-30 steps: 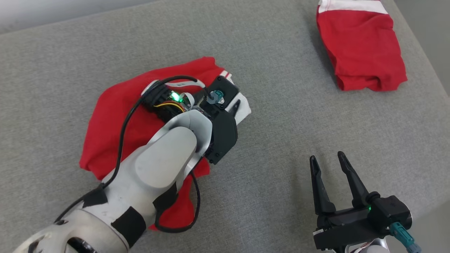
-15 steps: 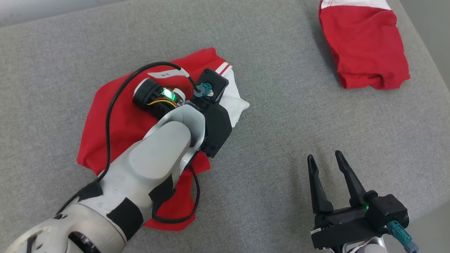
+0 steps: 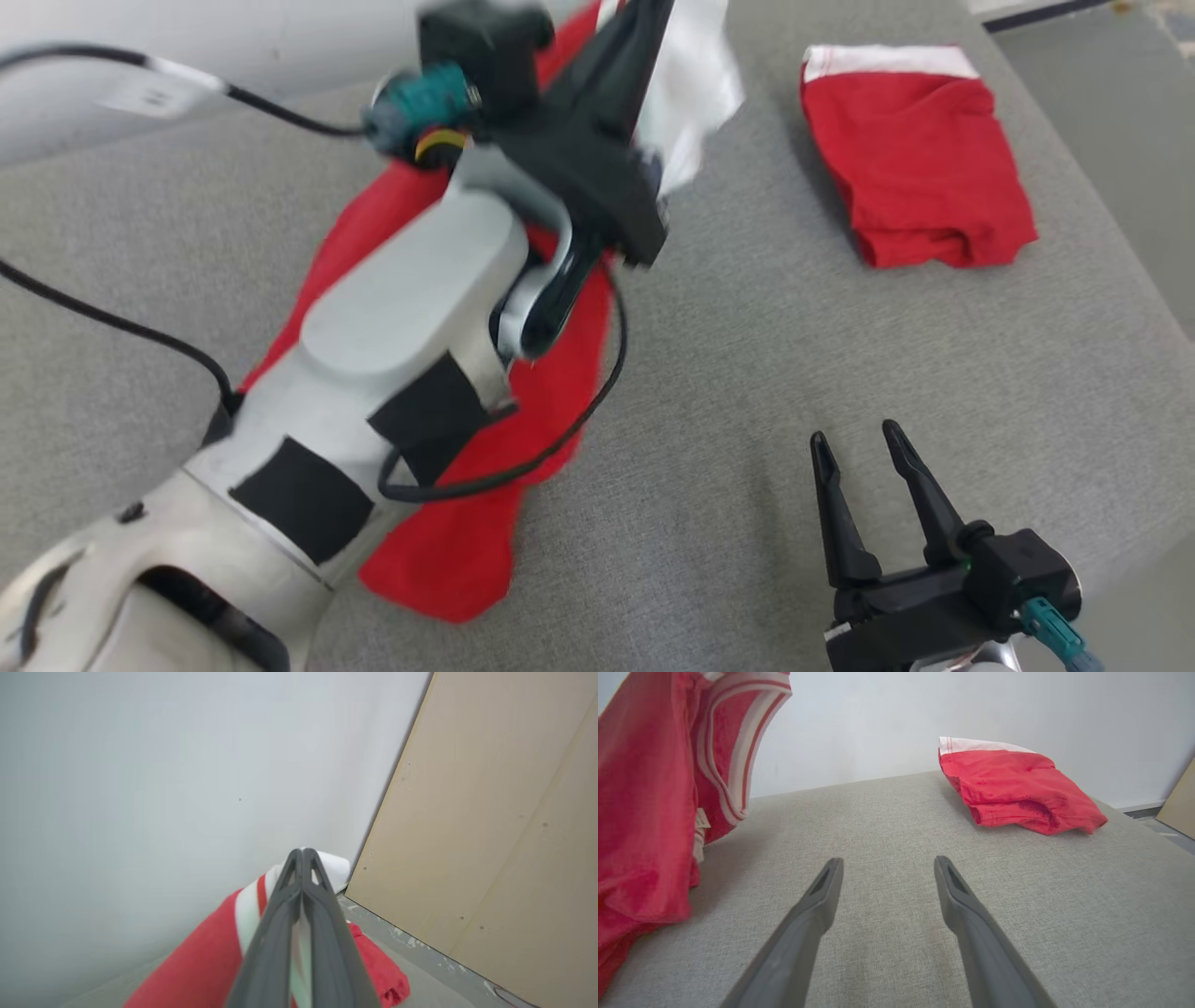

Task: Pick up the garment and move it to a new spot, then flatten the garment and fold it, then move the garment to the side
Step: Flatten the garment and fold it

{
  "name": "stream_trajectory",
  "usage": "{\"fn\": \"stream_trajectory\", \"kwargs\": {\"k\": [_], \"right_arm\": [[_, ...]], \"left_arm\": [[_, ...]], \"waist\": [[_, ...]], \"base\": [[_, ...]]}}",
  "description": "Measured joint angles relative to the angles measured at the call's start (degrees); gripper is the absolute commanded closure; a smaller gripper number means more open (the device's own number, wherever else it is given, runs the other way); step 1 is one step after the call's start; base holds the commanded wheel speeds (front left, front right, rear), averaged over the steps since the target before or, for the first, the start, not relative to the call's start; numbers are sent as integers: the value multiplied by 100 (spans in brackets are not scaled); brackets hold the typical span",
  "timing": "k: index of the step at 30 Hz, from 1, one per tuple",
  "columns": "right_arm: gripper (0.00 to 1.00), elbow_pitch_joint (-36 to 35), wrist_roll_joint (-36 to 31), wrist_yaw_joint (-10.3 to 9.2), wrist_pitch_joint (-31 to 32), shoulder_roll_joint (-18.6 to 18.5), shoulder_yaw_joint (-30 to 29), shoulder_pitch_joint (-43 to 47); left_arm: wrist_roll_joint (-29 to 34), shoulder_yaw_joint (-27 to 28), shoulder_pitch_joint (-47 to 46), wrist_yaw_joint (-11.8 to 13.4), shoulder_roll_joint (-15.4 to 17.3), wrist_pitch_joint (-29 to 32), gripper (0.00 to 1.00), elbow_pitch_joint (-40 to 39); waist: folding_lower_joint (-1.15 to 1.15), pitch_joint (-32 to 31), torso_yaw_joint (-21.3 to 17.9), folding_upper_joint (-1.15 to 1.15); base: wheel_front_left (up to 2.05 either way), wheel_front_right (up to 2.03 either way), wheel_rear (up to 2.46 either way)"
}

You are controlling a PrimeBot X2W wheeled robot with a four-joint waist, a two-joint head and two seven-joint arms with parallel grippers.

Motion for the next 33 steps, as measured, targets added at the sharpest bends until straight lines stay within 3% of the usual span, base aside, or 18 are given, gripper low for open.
{"fn": "stream_trajectory", "kwargs": {"k": [5,10,16,19,23,28,33], "right_arm": [[0,65,54,0,0,-107,47,74],[0,183,103,0,0,-177,283,71],[0,140,133,0,0,-244,153,133],[0,68,110,-1,0,-240,-77,221],[0,-7,56,0,1,-212,-248,331],[0,-81,19,0,1,-157,-347,380],[0,-101,-10,0,1,-153,-360,442]], "left_arm": [[-232,783,-108,20,-9,-100,100,-879],[-247,1176,-17,69,-4,-100,100,-1069],[-410,1548,96,334,-29,-101,100,-1357],[-183,1855,733,423,-27,-100,100,-1335],[299,2387,1855,344,-20,-101,100,-1278],[924,3696,3465,169,-11,-101,100,-1293],[1388,5093,4496,-131,-12,-101,100,-1740]], "waist": [[-1,-265,-15,0],[0,-579,-74,0],[-2,-848,-185,-2],[0,-841,-108,-1],[0,-819,119,-1],[0,-739,498,0],[0,-678,794,-1]], "base": [[0,0,0],[0,0,0],[0,0,0],[0,0,0],[0,0,0],[0,0,0],[0,0,0]]}}
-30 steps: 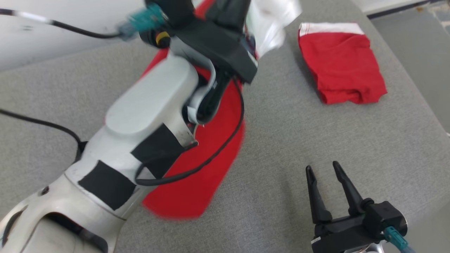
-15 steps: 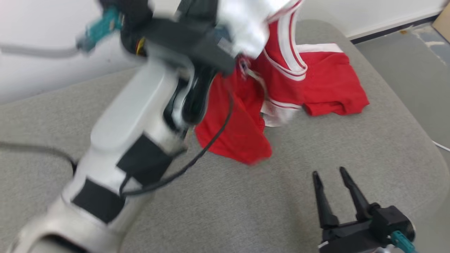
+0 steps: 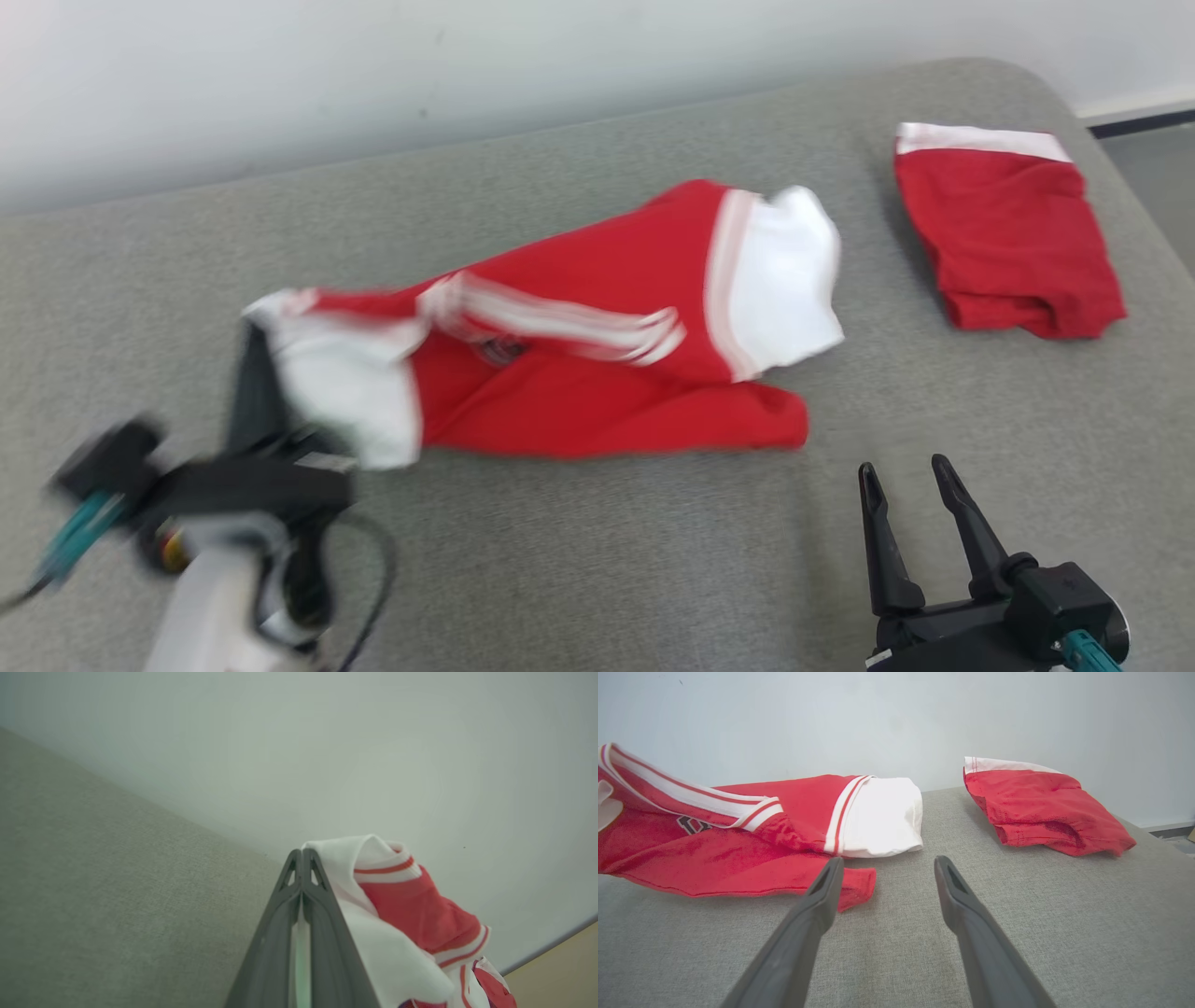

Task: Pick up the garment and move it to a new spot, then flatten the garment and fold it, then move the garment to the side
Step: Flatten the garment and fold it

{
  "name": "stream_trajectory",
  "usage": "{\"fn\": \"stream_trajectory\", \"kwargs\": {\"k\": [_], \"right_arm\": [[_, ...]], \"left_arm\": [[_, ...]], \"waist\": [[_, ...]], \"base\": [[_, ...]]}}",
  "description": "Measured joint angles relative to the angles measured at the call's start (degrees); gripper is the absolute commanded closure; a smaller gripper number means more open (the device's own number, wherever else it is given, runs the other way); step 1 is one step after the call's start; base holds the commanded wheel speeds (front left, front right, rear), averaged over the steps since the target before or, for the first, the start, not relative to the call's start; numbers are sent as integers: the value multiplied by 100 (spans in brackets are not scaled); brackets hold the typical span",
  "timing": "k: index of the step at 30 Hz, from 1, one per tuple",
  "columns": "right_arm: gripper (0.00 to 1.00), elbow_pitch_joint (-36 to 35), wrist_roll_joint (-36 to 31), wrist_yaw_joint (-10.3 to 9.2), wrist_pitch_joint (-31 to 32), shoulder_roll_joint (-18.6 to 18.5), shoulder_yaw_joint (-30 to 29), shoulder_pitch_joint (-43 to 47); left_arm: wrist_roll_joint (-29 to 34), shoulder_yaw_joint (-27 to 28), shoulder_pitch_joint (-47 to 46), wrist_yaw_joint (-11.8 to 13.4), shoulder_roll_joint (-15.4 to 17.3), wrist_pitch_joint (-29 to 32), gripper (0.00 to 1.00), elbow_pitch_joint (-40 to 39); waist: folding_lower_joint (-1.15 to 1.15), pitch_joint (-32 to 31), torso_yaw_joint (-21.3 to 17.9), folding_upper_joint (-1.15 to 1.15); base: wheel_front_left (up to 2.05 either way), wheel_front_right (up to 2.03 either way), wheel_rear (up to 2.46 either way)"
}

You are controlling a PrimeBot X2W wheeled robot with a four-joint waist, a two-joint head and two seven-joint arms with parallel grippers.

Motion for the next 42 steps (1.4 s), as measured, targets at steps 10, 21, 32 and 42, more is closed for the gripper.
{"fn": "stream_trajectory", "kwargs": {"k": [10,21,32,42], "right_arm": [[0,32,3,0,-1,3,7,163],[0,66,45,0,-1,-42,69,362],[0,194,121,0,-1,-179,185,506],[0,342,165,0,-1,-245,319,644]], "left_arm": [[8,1117,1601,-246,-7,0,100,-868],[236,1206,2602,32,-1,0,0,-872],[1485,911,3210,-14,-1,0,0,-1730],[2954,83,3673,-2,1,0,0,-2147]], "waist": [[0,-134,242,1],[0,-414,497,0],[-1,-768,721,0],[0,-1093,847,0]], "base": [[0,0,0],[0,0,0],[0,0,0],[0,0,0]]}}
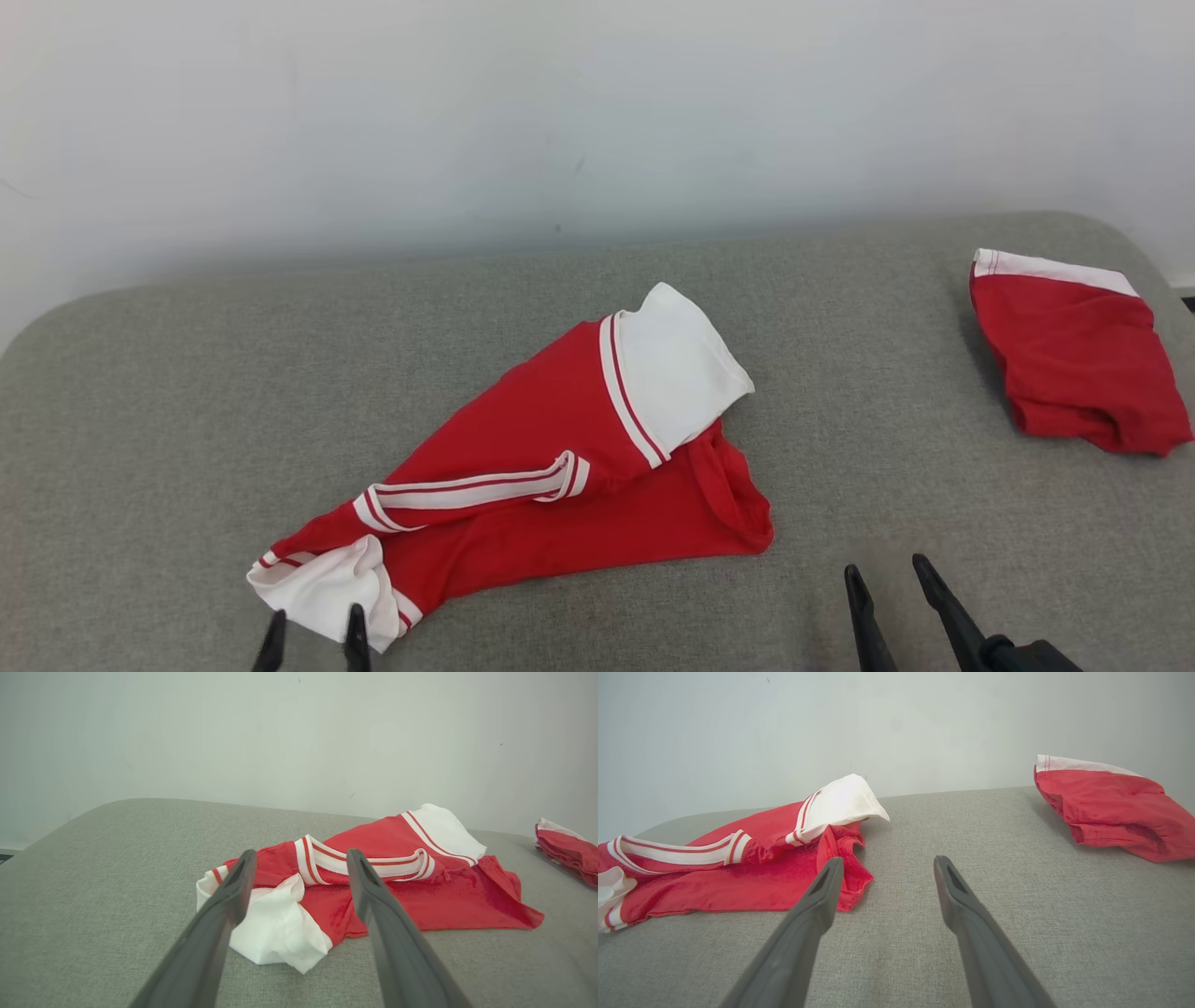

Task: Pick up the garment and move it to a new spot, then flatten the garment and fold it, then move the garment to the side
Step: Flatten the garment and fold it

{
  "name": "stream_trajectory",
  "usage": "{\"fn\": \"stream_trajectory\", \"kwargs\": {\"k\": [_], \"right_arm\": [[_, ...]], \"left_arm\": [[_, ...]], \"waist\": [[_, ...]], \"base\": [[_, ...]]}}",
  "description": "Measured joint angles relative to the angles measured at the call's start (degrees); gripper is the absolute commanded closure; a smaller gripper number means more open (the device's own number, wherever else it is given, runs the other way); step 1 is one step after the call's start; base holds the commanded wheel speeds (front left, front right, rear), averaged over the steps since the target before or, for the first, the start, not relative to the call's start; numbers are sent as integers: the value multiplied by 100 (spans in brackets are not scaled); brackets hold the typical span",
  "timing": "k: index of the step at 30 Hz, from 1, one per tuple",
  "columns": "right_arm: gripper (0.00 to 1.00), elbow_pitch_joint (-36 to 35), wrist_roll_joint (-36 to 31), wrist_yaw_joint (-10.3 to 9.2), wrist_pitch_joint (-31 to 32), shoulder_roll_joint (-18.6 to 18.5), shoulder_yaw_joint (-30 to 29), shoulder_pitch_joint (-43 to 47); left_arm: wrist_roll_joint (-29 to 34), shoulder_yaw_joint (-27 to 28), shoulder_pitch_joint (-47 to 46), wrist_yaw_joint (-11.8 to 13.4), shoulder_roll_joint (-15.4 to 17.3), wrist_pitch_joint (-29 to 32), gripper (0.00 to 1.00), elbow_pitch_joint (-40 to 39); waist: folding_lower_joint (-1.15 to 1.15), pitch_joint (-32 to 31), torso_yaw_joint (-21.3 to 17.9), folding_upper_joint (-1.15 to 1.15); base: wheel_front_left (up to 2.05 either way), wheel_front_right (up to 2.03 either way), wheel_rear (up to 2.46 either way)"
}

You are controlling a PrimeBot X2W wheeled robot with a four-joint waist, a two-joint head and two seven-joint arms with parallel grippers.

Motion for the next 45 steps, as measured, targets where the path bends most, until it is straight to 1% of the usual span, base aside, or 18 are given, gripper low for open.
{"fn": "stream_trajectory", "kwargs": {"k": [4,5,9,16,22,26,31,33,34,36,38,39,41,43,44,45], "right_arm": [[0,36,18,0,0,-10,45,101],[0,36,18,0,0,-10,45,101],[0,67,-2,0,1,-37,79,214],[0,100,-14,0,0,-44,97,299],[0,103,-14,-1,0,-45,127,286],[0,122,-14,0,0,-74,156,246],[0,135,-14,0,1,-107,204,130],[0,141,-13,0,0,-109,210,81],[0,136,-13,0,0,-112,214,30],[0,149,-12,0,0,-118,238,14],[0,153,-12,0,1,-119,243,-4],[0,147,-11,0,0,-133,237,-69],[0,140,-11,0,0,-145,232,-88],[0,133,-11,0,0,-156,220,-98],[0,125,-11,0,0,-160,216,-110],[0,121,-11,0,0,-163,208,-122]], "left_arm": [[554,-144,141,5,2,0,0,30],[554,-144,141,5,2,0,0,30],[881,-237,304,74,30,0,0,118],[948,-305,413,205,35,0,0,271],[1009,-389,296,201,123,0,0,482],[1089,-486,-201,156,182,0,0,849],[1228,-619,-1015,107,214,22,0,1852],[1345,-659,-1438,109,243,176,0,2221],[1410,-682,-1831,131,248,355,0,2527],[1549,-719,-2133,174,293,500,0,2766],[1570,-726,-2267,188,310,587,0,2874],[1664,-760,-2487,214,347,806,0,3100],[1713,-772,-2631,259,381,1020,0,3300],[1739,-783,-2714,289,399,1085,0,3382],[1761,-801,-2754,309,401,1110,42,3399],[1766,-809,-2783,309,401,1118,73,3405]], "waist": [[0,-99,44,0],[0,-99,44,0],[0,-196,76,0],[0,-295,138,0],[0,-258,143,0],[0,-157,138,0],[1,11,120,1],[1,89,111,1],[1,166,104,1],[1,241,94,0],[1,277,88,1],[1,345,74,1],[1,407,58,1],[2,458,37,1],[1,478,27,1],[1,495,18,1]], "base": [[0,0,0],[0,0,0],[0,0,0],[0,0,0],[0,0,0],[0,0,0],[0,0,0],[0,0,0],[0,0,0],[0,0,0],[0,0,0],[0,0,0],[0,0,0],[0,0,0],[0,0,0],[0,0,0]]}}
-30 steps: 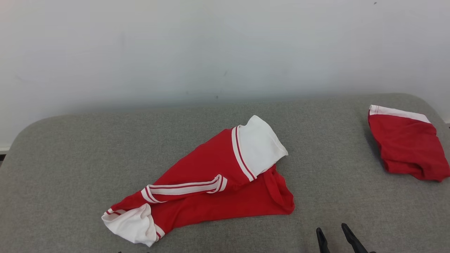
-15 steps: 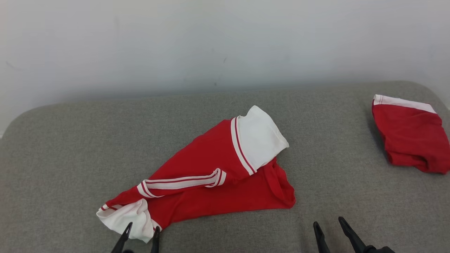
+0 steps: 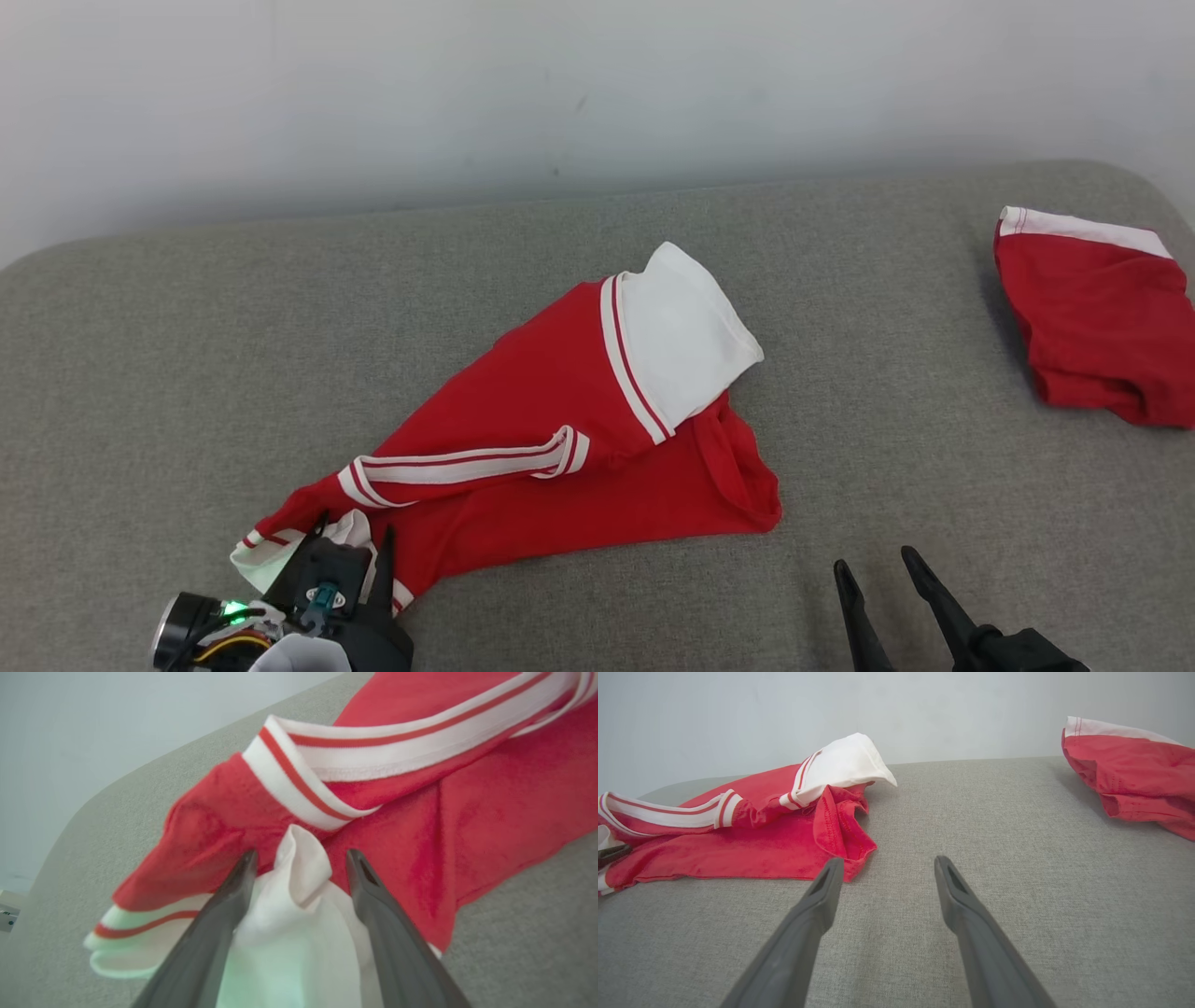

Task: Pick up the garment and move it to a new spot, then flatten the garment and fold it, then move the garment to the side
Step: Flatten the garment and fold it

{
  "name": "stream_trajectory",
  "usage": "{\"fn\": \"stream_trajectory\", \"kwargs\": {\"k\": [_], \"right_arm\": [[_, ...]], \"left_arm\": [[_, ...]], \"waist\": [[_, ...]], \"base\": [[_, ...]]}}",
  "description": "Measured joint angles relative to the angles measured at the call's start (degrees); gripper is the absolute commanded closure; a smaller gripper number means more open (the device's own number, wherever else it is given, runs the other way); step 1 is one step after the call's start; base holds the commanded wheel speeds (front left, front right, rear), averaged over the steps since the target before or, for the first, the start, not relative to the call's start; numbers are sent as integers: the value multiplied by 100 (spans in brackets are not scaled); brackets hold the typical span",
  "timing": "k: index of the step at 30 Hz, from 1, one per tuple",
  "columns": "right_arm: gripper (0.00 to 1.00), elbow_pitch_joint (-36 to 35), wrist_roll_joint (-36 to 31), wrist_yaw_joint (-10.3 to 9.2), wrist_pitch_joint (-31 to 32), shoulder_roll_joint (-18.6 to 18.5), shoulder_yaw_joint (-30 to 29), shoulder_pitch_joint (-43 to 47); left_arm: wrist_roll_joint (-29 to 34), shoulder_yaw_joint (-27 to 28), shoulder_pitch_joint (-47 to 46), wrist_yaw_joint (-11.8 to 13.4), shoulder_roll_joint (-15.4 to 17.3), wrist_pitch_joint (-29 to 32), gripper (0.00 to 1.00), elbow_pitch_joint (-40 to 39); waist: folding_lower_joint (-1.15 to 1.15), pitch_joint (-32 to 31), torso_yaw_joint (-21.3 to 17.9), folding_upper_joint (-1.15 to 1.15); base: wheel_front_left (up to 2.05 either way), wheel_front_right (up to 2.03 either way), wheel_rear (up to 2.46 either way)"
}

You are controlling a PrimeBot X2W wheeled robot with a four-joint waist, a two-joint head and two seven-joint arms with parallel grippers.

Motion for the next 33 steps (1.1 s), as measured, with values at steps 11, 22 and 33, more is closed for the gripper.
{"fn": "stream_trajectory", "kwargs": {"k": [11,22,33], "right_arm": [[0,650,203,0,0,16,544,-695],[53,2814,308,0,-1,90,938,-1944],[100,1896,1104,0,1,-9,571,-1701]], "left_arm": [[-383,113,479,11,-10,-494,100,-847],[-1170,355,1004,-165,-31,-942,100,-1844],[-2083,684,1206,-556,-115,-1067,100,-2334]], "waist": [[-1,89,149,0],[-1,155,613,0],[-2,-199,533,0]], "base": [[0,0,0],[0,0,0],[0,0,0]]}}
